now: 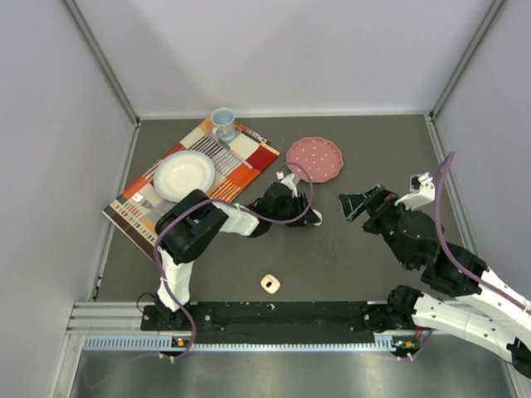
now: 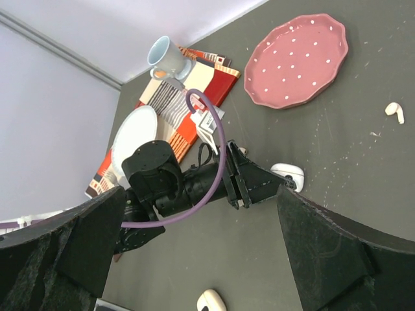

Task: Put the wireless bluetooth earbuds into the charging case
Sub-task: Place the charging case with the earbuds at the center of the board, then move the charging case to the center of the board.

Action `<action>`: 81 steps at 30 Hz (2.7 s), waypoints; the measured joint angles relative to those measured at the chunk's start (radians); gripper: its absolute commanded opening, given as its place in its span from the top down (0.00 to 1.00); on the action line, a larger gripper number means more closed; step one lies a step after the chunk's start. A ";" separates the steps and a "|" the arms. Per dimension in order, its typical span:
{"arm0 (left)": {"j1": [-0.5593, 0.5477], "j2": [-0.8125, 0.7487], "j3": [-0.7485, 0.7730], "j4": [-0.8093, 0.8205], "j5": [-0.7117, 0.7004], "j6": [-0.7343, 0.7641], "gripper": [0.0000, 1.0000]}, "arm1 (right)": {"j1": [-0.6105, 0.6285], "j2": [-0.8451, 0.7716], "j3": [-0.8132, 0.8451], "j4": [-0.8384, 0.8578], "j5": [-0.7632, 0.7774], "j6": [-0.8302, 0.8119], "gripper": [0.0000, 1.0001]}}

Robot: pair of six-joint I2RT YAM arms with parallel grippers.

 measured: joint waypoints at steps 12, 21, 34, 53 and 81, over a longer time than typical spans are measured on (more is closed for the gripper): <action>-0.001 -0.037 0.000 -0.070 -0.036 0.031 0.56 | 0.000 0.000 0.000 -0.003 -0.004 0.007 0.01; -0.001 -0.077 0.000 -0.140 -0.069 0.073 0.55 | 0.000 0.000 0.000 -0.005 -0.010 0.007 0.01; -0.001 -0.349 -0.034 -0.322 -0.220 0.193 0.52 | 0.000 0.019 0.000 -0.006 -0.012 0.005 0.01; 0.018 -0.776 -0.317 -0.320 -0.486 0.359 0.17 | 0.000 0.220 -0.004 0.009 -0.088 -0.386 0.01; 0.254 -1.216 -0.485 -0.468 -0.497 0.409 0.01 | 0.085 0.402 -0.274 0.321 -0.914 -1.164 0.01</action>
